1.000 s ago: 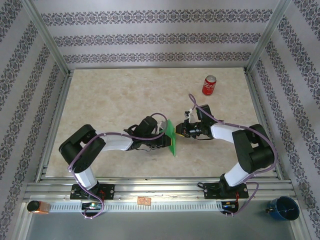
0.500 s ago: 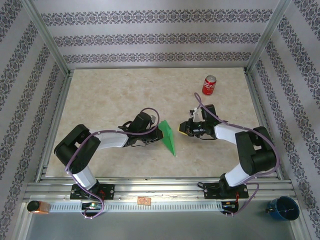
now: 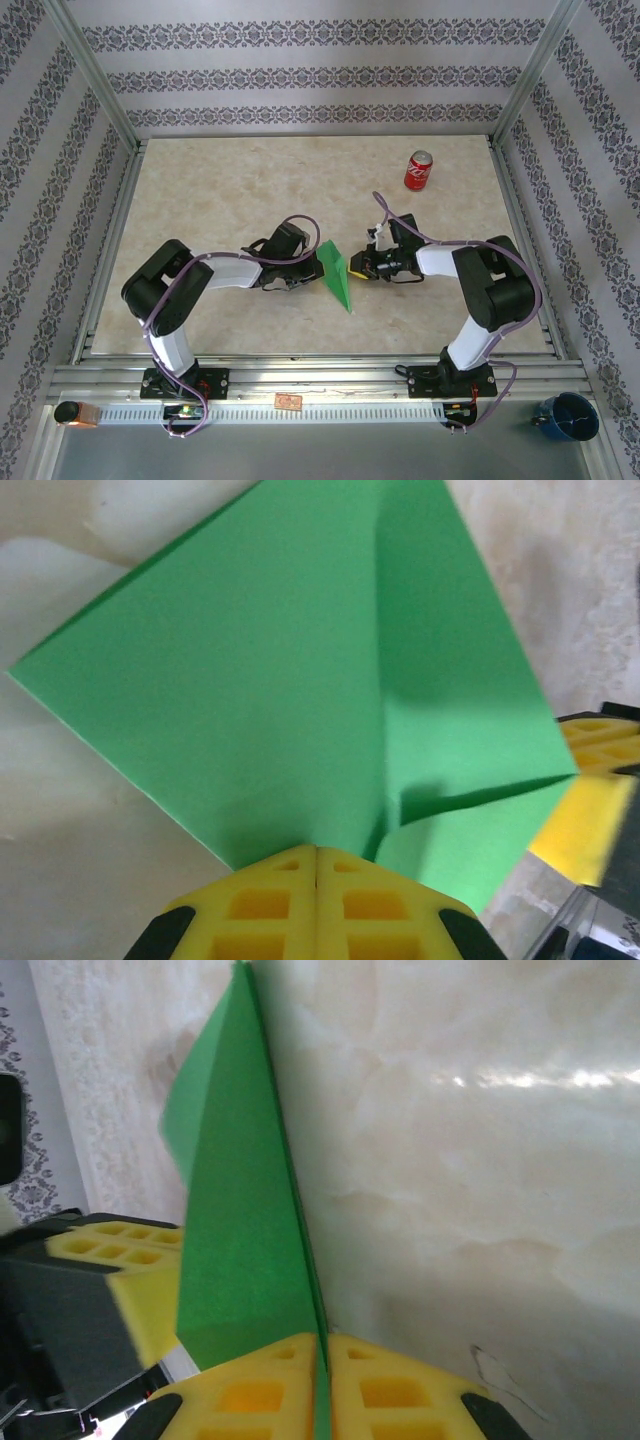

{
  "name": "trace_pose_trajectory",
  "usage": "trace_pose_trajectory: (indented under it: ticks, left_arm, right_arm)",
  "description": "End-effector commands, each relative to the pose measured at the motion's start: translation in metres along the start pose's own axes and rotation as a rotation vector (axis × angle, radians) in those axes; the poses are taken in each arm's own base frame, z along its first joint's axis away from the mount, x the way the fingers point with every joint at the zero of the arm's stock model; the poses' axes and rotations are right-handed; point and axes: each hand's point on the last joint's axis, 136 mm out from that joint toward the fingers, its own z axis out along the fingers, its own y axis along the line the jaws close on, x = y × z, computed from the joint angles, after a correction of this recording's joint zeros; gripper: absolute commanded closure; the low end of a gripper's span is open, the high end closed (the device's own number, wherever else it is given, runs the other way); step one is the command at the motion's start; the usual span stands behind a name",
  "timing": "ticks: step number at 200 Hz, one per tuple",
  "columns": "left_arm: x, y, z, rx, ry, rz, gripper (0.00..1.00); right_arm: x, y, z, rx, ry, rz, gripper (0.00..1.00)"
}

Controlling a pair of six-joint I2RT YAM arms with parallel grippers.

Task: Fold a paper plane with a square sheet of paper (pick it up from the middle)
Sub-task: Fold the wing for the fifth time at the center of the table.

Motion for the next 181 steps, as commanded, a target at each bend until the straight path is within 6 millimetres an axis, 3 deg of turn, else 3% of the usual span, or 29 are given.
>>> trace_pose_trajectory:
  ticks: [1,52,181]
  left_arm:
    - [-0.005,-0.002,0.003,0.004,0.012,0.025,0.99]
    - [-0.004,-0.001,0.009,0.006,0.032,0.029,1.0]
    - [-0.008,-0.011,0.005,0.035,0.019,0.037,1.0]
  right_arm:
    - [-0.002,0.019,0.005,-0.058,0.021,-0.042,0.87]
    - [0.005,0.03,0.011,-0.074,0.049,-0.069,0.87]
    - [0.008,0.024,0.028,-0.05,0.073,-0.047,0.87]
